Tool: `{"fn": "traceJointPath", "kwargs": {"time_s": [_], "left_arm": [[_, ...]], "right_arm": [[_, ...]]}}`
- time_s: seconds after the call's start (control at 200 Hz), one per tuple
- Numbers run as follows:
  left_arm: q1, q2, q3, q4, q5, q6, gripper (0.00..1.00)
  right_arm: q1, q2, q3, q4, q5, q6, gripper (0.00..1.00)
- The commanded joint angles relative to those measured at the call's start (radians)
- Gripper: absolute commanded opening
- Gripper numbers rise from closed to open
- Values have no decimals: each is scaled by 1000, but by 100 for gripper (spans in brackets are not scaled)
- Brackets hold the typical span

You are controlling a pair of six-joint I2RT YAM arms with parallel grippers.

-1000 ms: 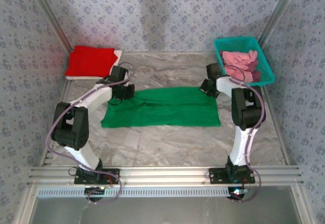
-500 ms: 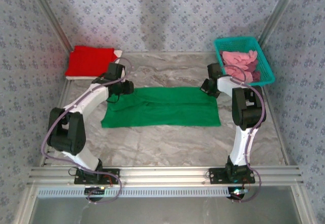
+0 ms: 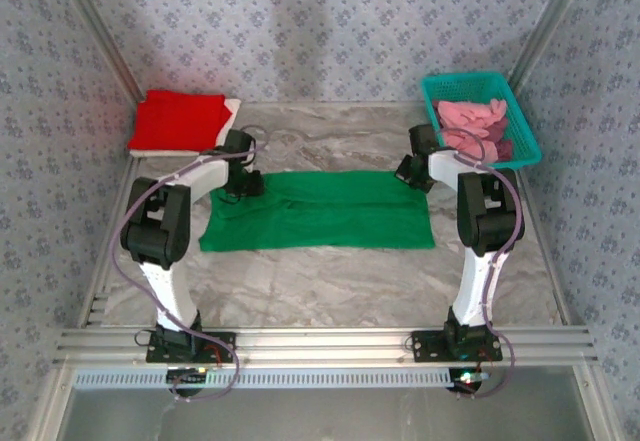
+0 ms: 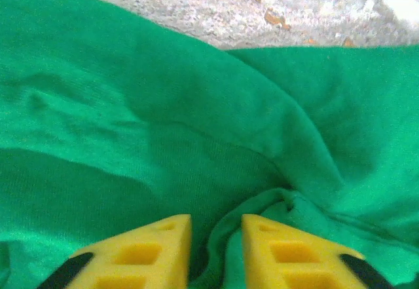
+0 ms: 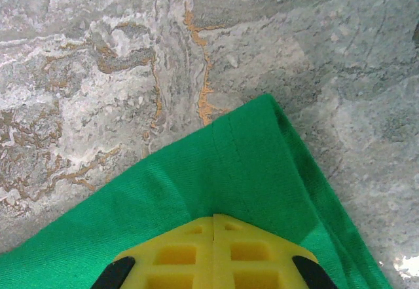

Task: Fold and stack the t-shirts

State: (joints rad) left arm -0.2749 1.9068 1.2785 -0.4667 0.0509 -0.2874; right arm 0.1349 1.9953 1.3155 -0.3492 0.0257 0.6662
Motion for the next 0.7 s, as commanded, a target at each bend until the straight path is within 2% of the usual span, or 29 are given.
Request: {"fn": "traceJointPath", "kwargs": {"time_s": [0.0,0.05,0.39,0.695], "left_arm": [[3,-10,22,-12,-4,5,20],[3,-31,11,-13,-6,0,15],[-4,-183,-91,-45,-24,-38,4],[-57,-254,-168,-68,-30,-44,5]], "right_arm": [[-11,14,9,-23,6,4,0],[-12,14,9,-26,6,3,0],[-15,14,10,-30,16,0,0],[-16,16,15,-41,22,-4,0]]}}
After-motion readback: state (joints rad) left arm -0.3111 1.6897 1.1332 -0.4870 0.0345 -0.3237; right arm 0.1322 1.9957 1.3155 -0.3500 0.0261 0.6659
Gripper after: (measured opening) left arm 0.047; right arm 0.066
